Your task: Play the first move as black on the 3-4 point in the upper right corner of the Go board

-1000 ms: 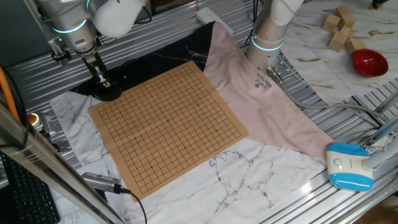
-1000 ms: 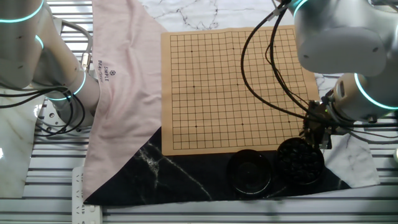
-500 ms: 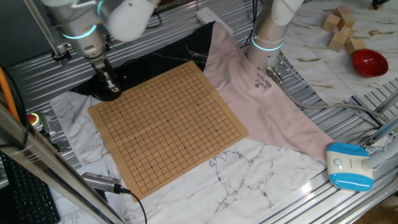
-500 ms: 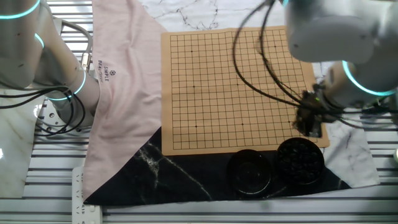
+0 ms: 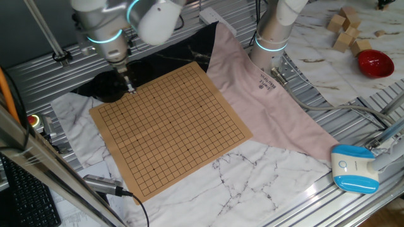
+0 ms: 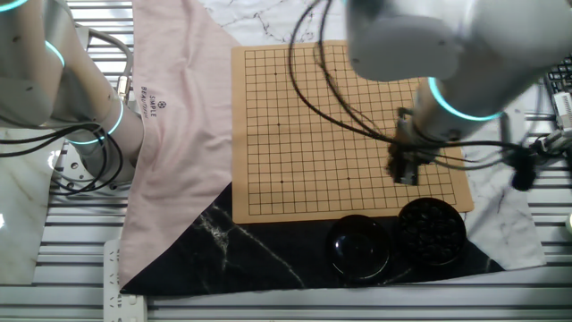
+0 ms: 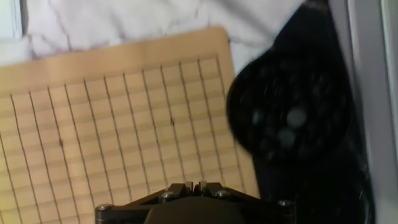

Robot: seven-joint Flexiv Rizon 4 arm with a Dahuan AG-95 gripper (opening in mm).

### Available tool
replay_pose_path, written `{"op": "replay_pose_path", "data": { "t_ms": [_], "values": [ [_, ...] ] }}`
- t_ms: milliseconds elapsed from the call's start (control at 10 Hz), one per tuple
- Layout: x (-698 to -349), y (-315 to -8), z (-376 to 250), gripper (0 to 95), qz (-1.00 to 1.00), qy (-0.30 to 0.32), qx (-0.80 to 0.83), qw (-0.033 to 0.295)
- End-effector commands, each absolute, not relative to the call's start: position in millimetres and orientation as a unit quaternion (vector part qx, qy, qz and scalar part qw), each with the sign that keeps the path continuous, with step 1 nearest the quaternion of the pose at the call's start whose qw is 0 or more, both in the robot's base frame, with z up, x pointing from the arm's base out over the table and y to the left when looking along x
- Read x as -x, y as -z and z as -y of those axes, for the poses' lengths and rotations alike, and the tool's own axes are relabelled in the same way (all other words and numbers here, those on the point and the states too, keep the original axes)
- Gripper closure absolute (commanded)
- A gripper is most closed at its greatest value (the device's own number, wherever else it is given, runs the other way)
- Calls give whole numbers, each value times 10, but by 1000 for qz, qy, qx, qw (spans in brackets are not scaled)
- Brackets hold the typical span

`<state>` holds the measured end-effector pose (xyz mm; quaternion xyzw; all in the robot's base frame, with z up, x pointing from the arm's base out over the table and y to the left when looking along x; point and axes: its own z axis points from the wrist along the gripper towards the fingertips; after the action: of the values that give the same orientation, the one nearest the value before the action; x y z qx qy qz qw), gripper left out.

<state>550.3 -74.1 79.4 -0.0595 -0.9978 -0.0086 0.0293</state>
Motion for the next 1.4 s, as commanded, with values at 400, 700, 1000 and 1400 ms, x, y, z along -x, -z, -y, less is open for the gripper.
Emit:
{"op": "replay_pose_path", "data": {
  "t_ms": [400,700,1000,1400],
  "values": [
    [-5613,-855,742,950,996,11,81,33],
    [-5900,-1019,521,950,995,16,91,40],
    [-5996,-1030,145,950,995,15,95,41],
    [-6063,-1088,-24,950,994,15,97,55]
  ]
}}
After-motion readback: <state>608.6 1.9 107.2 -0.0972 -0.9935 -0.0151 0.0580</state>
